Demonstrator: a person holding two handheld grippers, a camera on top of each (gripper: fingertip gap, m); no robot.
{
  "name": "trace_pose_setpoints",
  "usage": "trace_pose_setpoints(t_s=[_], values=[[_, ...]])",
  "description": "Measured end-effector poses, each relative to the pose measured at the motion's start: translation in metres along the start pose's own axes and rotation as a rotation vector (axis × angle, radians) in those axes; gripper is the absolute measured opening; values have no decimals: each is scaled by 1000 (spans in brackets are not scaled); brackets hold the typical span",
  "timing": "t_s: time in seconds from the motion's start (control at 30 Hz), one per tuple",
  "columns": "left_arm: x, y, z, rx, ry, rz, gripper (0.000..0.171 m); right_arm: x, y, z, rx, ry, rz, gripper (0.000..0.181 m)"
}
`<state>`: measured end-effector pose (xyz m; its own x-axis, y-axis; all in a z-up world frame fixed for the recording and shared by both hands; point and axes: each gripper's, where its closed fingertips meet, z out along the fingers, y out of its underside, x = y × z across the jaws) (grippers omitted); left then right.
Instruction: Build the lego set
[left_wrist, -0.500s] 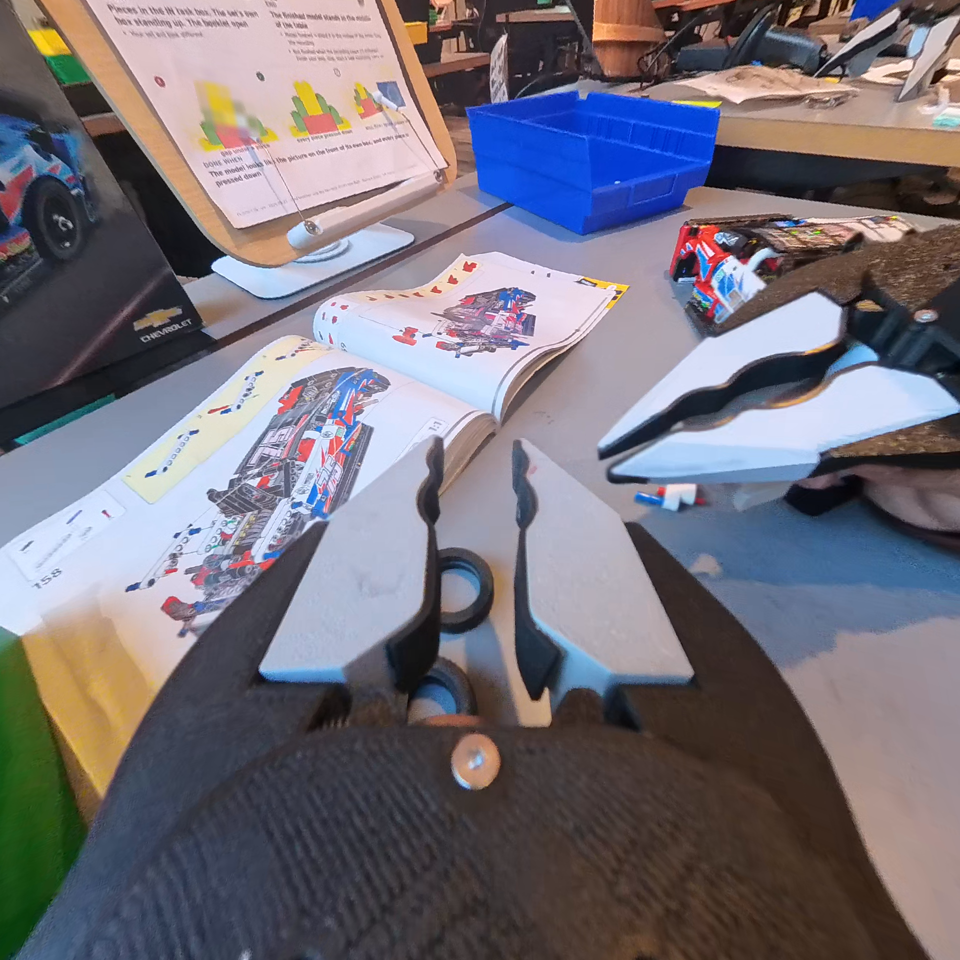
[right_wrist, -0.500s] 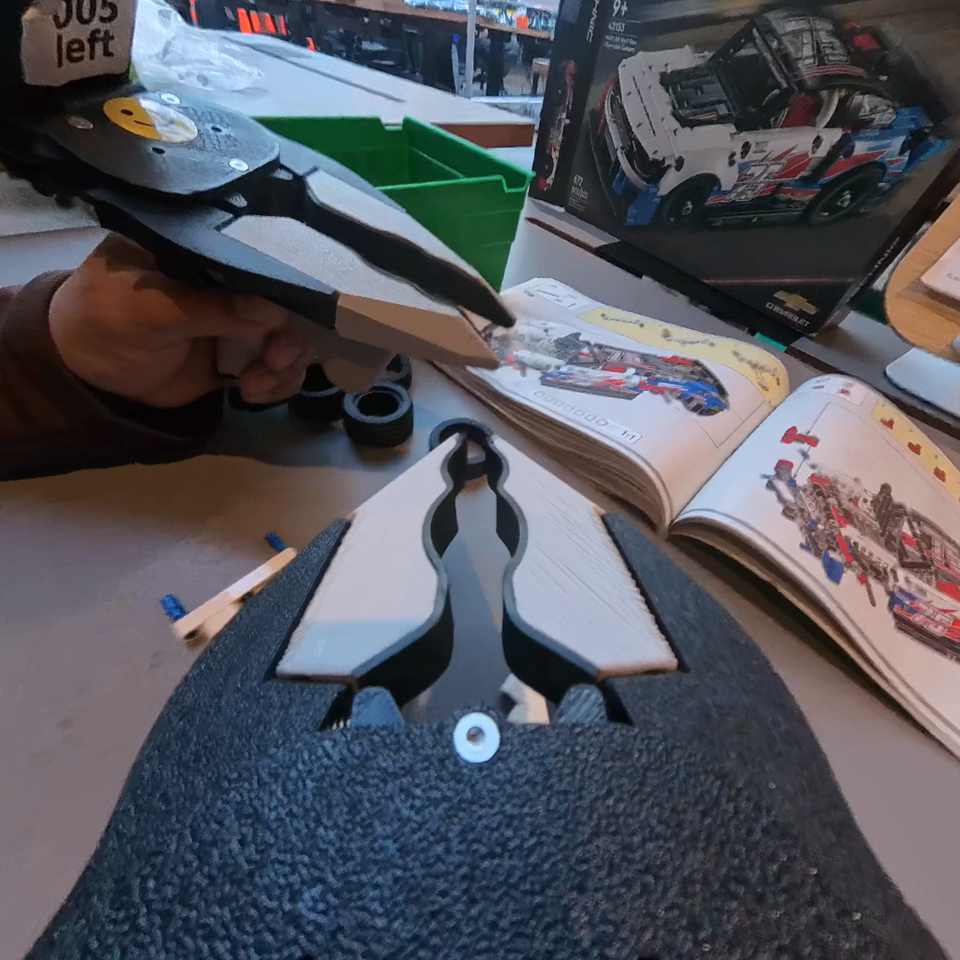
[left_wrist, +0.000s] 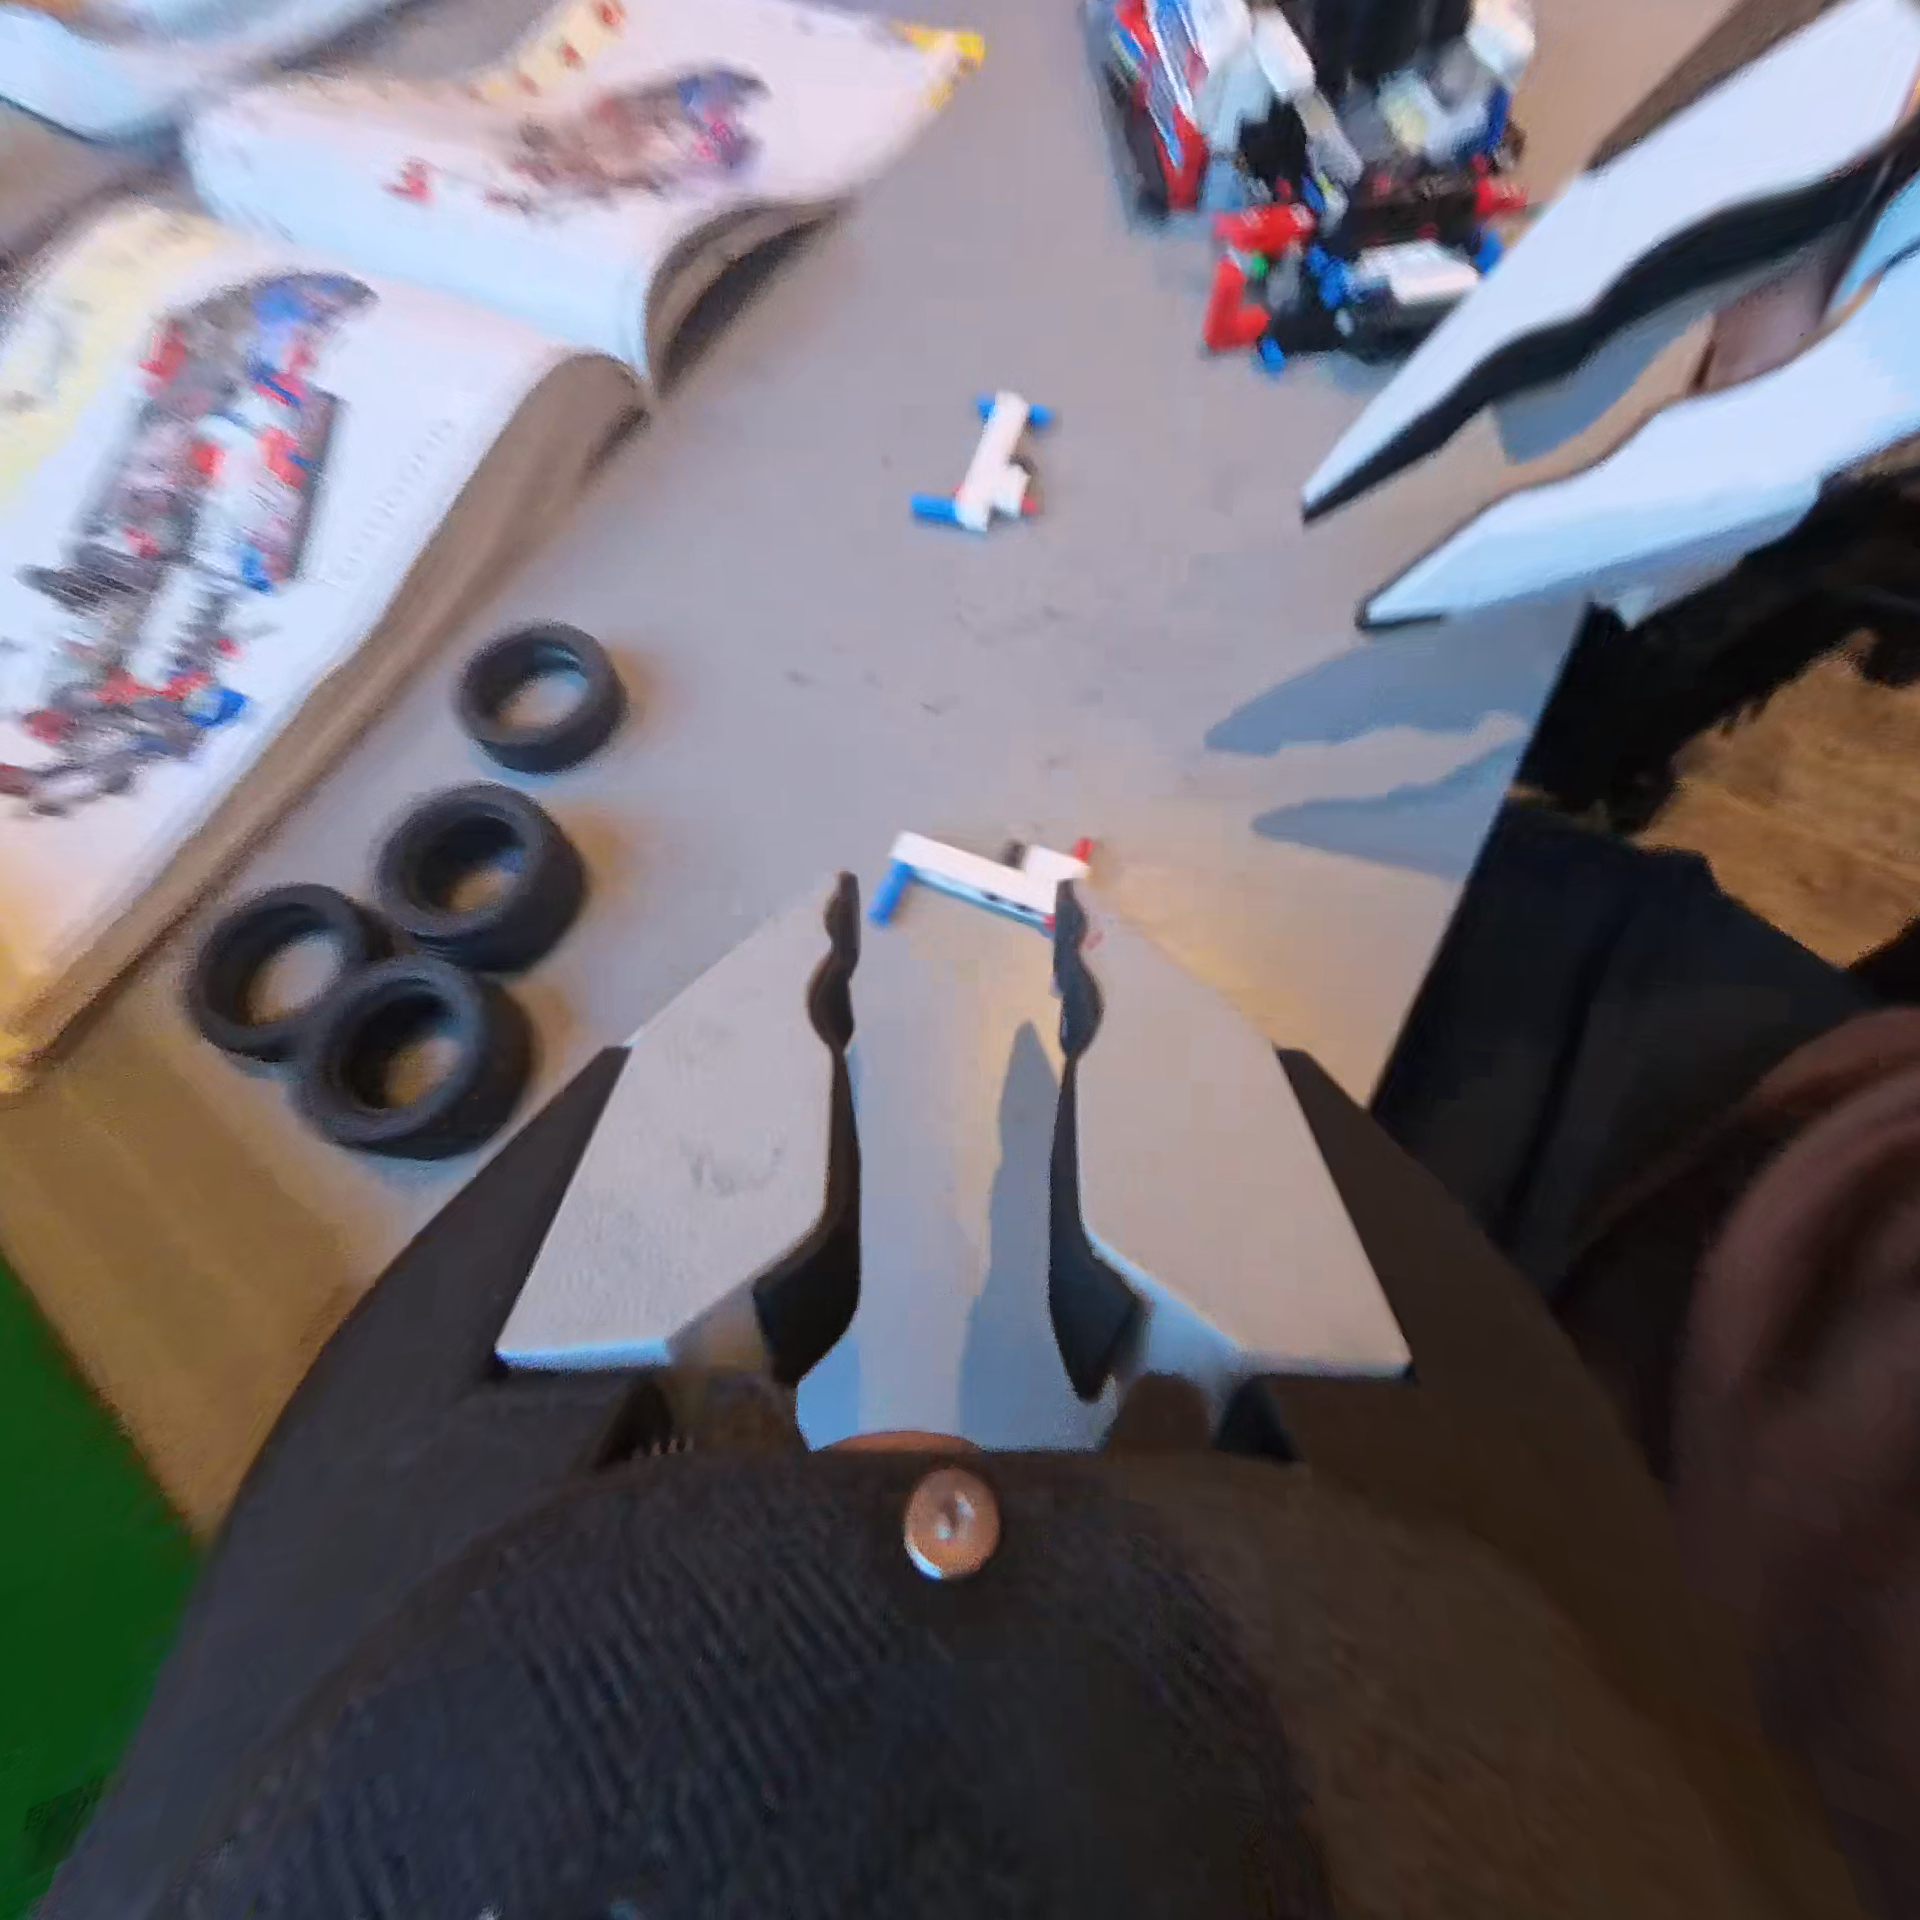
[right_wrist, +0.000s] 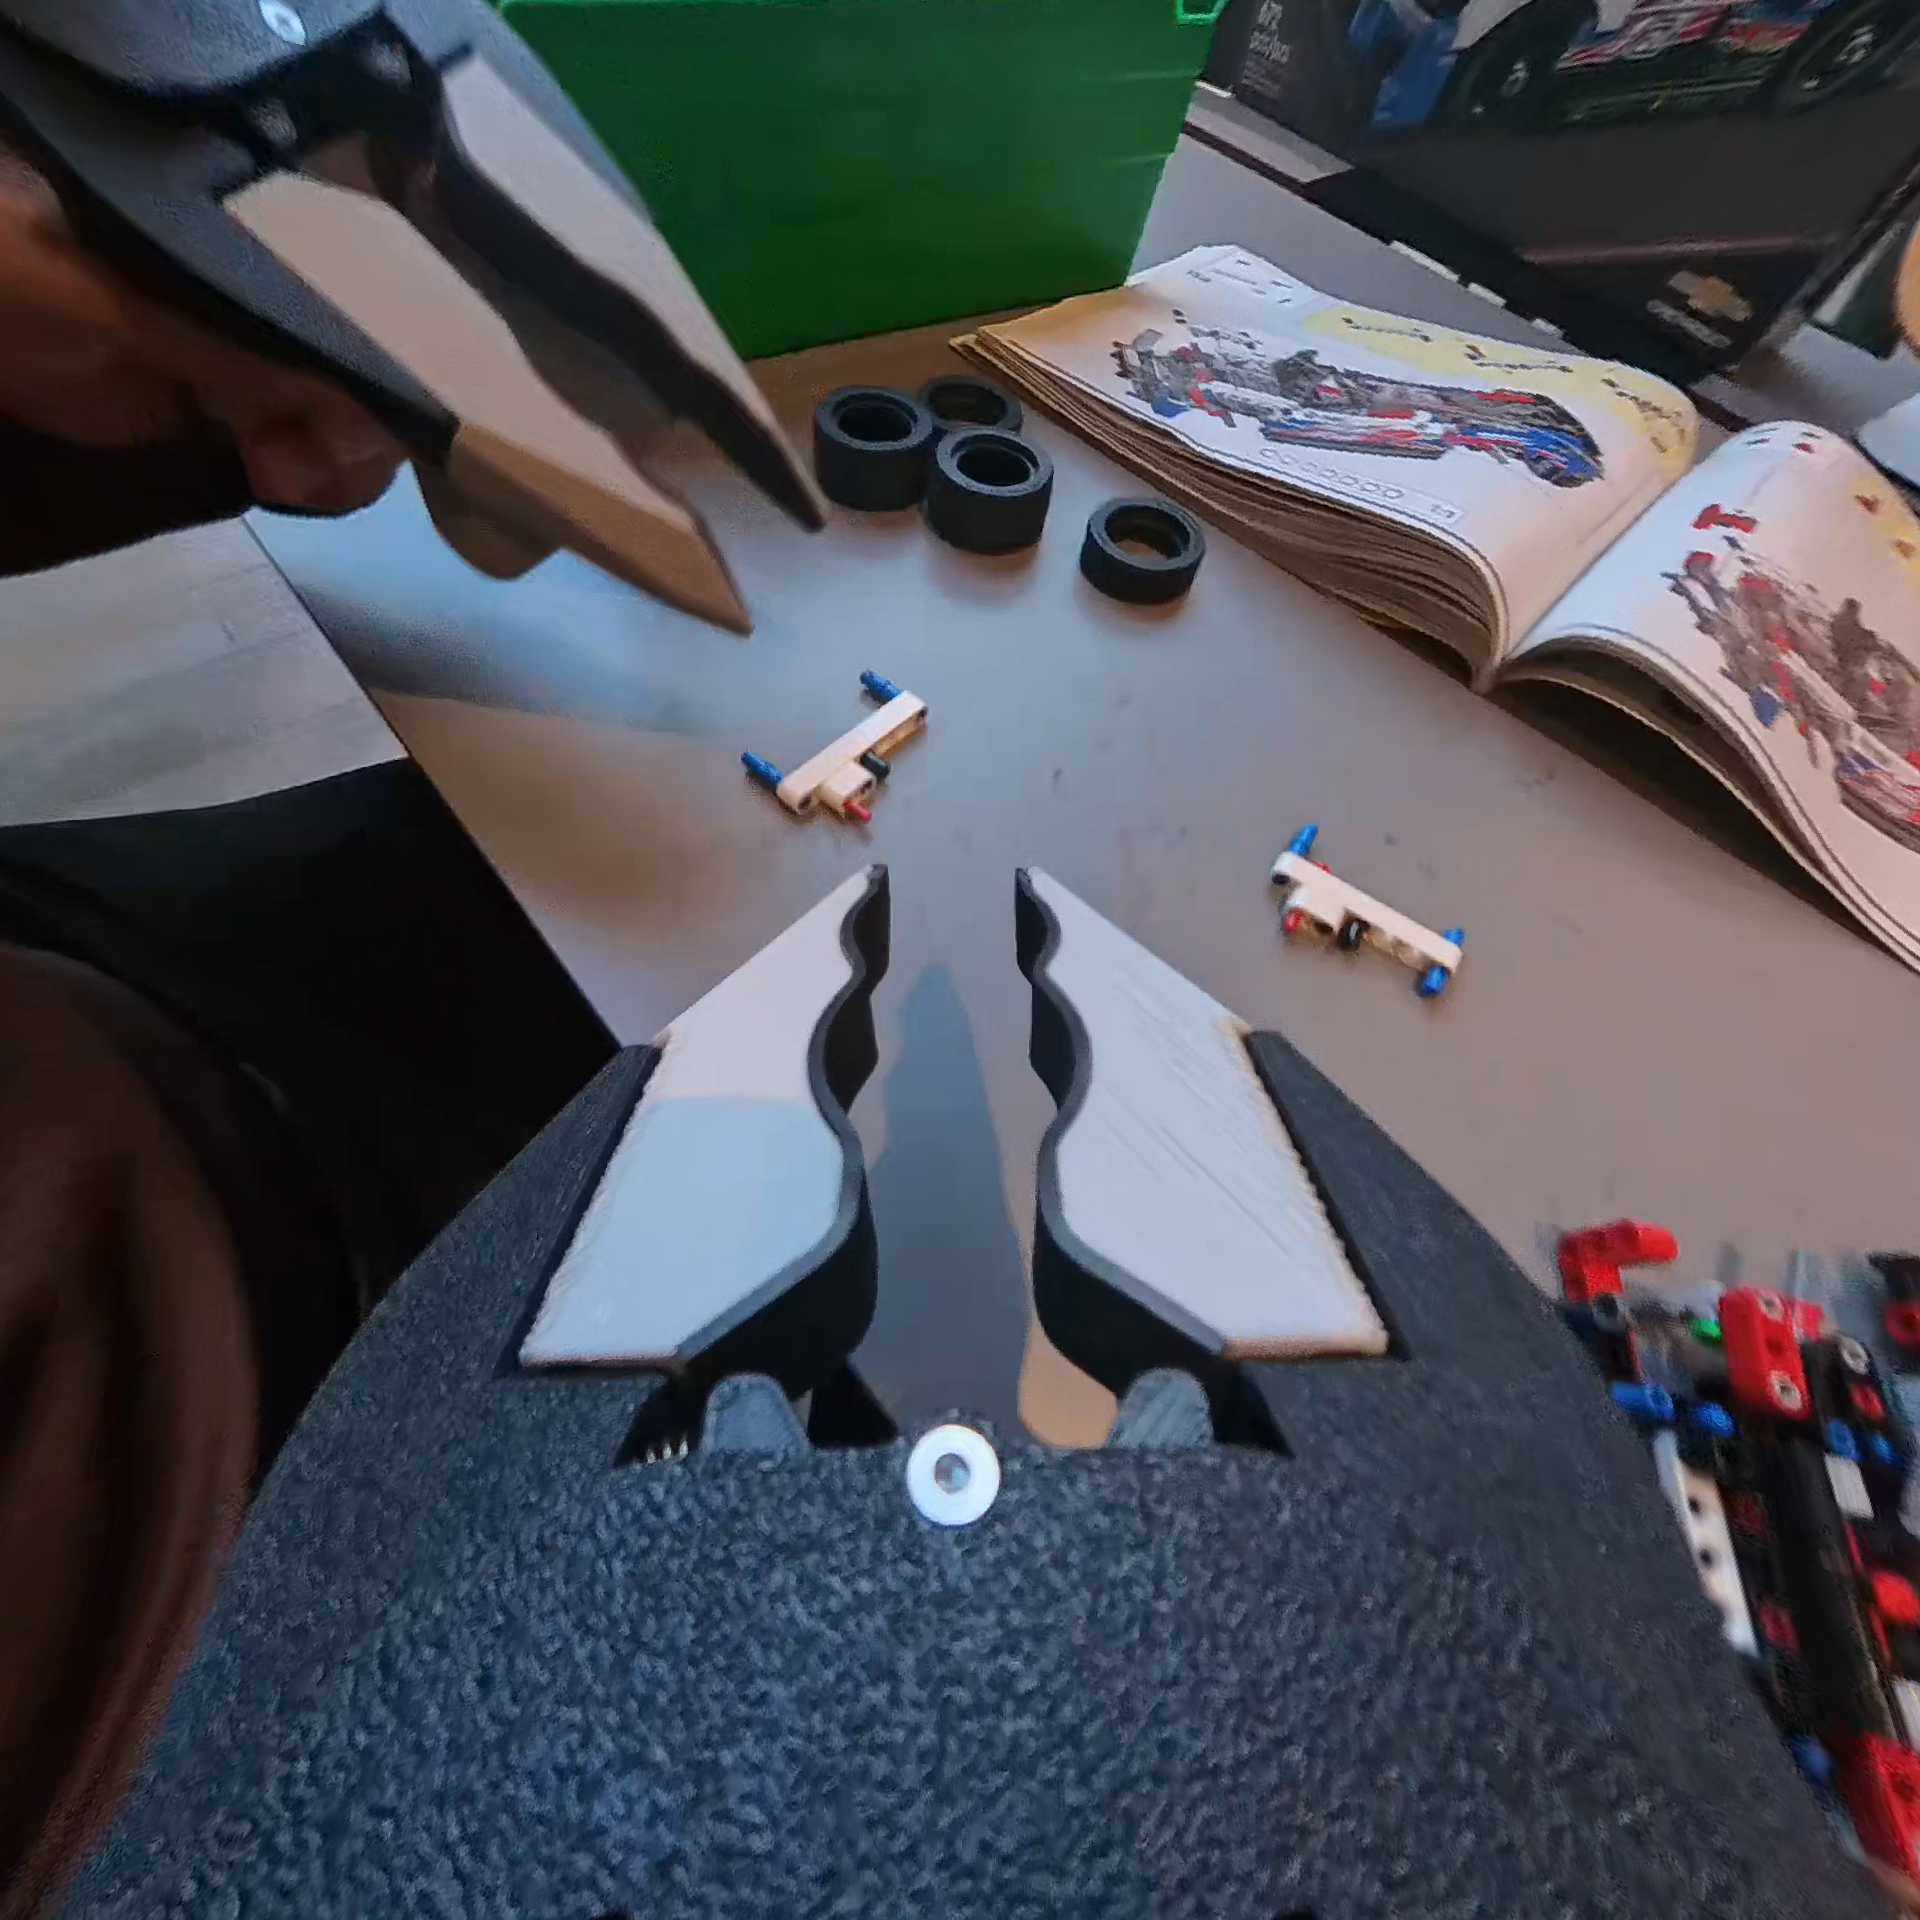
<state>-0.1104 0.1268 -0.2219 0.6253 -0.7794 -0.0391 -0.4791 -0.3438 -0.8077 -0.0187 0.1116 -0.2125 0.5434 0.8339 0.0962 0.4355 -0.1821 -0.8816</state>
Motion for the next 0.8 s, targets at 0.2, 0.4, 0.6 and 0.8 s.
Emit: trace_pose_setpoints(t_s=[0.2, 0.4, 0.6, 0.8], values=[[27, 27, 23, -138, 29, -4, 36, 6, 23, -20, -3, 59, 27, 21], [43, 25, 40, -141, 45, -72, 4, 11, 20, -16, 24, 48, 48, 21], [61, 21, 35, -109, 112, -99, 35, 15, 22, -16, 34, 32, 97, 21], [20, 31, 7, -26, 29, -50, 34, 11, 24, -12, 25, 4, 116, 21]])
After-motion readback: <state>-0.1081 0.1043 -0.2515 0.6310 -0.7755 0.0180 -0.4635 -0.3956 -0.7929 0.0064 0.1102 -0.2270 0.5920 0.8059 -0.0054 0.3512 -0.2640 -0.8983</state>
